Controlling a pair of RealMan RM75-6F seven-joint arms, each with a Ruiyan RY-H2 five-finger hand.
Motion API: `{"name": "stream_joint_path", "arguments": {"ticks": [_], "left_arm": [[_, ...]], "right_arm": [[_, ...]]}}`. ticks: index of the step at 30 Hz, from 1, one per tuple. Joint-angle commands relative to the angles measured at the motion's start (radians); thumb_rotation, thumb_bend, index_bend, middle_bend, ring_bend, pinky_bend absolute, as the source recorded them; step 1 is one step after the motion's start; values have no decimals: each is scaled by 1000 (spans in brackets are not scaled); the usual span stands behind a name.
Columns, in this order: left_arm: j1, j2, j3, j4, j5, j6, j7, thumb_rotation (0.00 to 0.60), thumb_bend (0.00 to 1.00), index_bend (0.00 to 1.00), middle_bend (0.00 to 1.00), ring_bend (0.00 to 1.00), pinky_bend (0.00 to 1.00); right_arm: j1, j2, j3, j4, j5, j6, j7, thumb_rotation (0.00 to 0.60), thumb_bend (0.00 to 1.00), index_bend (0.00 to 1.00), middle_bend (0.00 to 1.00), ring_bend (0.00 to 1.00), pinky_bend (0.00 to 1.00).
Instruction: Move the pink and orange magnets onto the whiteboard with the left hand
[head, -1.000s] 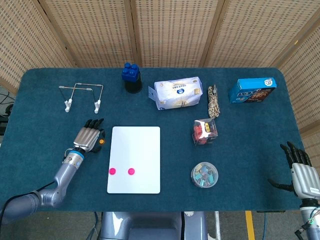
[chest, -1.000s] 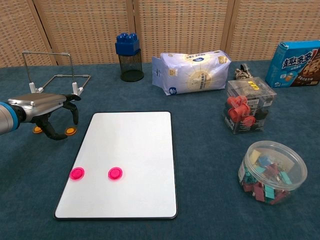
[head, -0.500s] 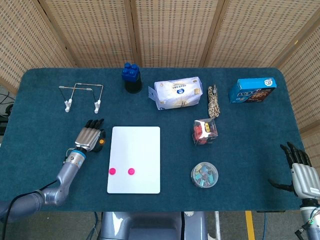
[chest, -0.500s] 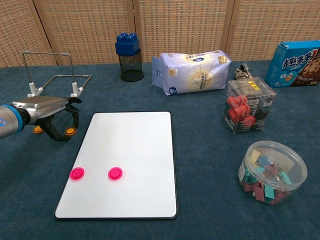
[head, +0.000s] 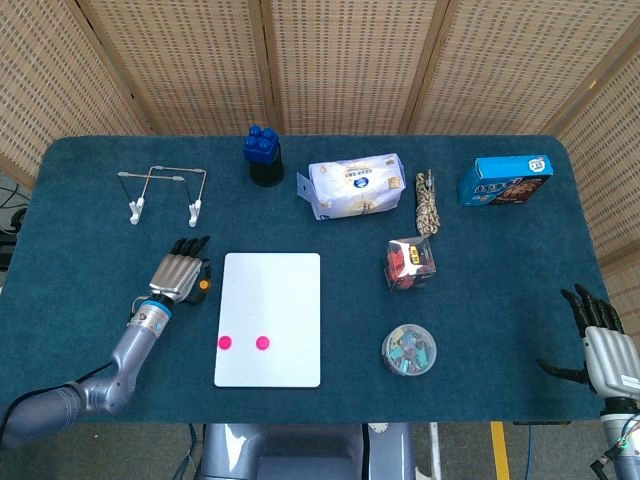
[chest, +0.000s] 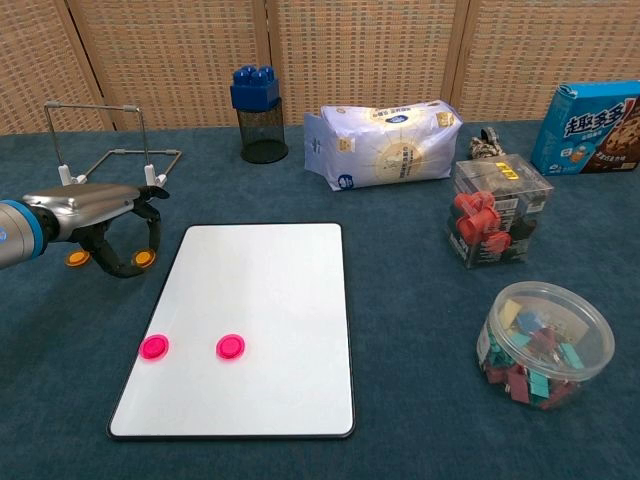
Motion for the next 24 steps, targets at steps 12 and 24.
{"name": "stream_joint_path", "arguments": {"ticks": [12, 24], "left_arm": [[-46, 31, 5, -108, 24, -57, -16, 600, 174, 206, 0, 0, 0], [-6, 87, 14, -15, -23, -35, -52, 600, 291, 426, 0, 0, 0]], "right_arm": [[-1, 1, -1, 5, -1, 0, 5, 600, 176, 0, 0, 0, 0], [-2, 0, -2, 4, 1, 1, 0, 600, 176, 0, 0, 0, 0]]}}
